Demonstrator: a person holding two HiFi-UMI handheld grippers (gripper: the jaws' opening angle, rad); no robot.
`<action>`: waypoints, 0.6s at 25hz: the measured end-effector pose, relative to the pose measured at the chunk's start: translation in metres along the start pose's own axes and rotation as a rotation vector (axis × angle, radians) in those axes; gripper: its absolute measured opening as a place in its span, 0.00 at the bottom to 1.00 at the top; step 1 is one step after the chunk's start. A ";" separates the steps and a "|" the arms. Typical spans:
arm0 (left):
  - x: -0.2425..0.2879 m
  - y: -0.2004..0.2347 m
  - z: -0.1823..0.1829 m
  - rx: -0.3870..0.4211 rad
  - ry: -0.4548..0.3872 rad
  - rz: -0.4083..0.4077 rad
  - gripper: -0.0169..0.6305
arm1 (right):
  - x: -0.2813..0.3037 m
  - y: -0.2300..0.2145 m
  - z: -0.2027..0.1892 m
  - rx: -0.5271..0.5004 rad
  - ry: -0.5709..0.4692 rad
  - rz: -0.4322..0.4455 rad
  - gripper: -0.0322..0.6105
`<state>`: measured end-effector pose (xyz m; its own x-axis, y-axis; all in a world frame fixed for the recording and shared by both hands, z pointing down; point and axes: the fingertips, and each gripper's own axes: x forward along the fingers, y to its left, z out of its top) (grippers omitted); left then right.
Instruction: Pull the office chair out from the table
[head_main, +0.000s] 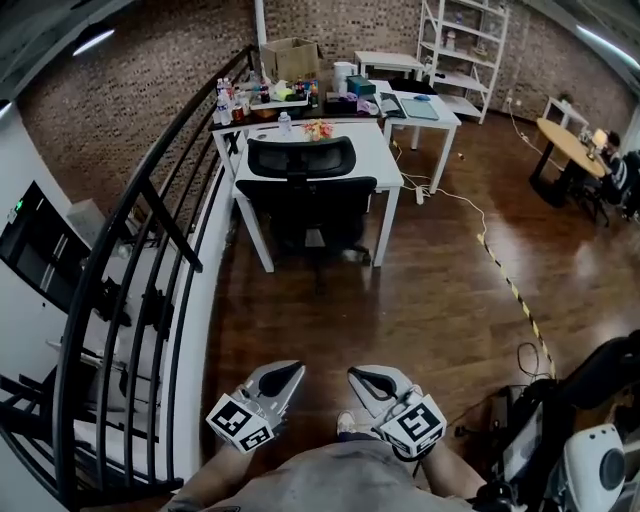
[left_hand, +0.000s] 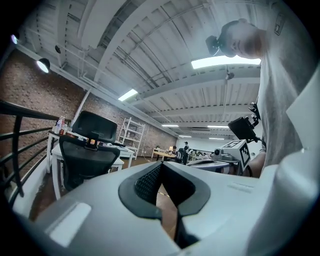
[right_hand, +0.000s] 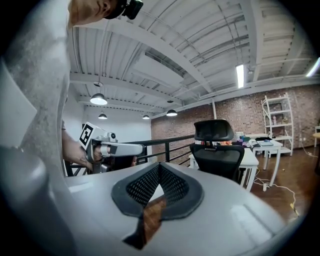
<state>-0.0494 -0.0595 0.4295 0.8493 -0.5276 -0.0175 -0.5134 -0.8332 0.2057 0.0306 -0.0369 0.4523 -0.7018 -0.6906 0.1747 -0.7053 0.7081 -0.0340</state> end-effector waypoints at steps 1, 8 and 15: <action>0.010 0.006 0.001 0.001 -0.003 0.010 0.03 | 0.004 -0.011 0.000 0.003 0.003 0.008 0.06; 0.066 0.046 0.002 -0.003 0.005 0.060 0.03 | 0.034 -0.080 -0.006 0.014 0.018 0.020 0.06; 0.091 0.101 0.009 -0.026 0.020 0.099 0.03 | 0.081 -0.127 0.000 0.036 0.028 0.028 0.06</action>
<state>-0.0249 -0.1935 0.4403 0.7972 -0.6033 0.0239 -0.5916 -0.7726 0.2304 0.0633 -0.1828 0.4713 -0.7187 -0.6657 0.2009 -0.6888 0.7211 -0.0746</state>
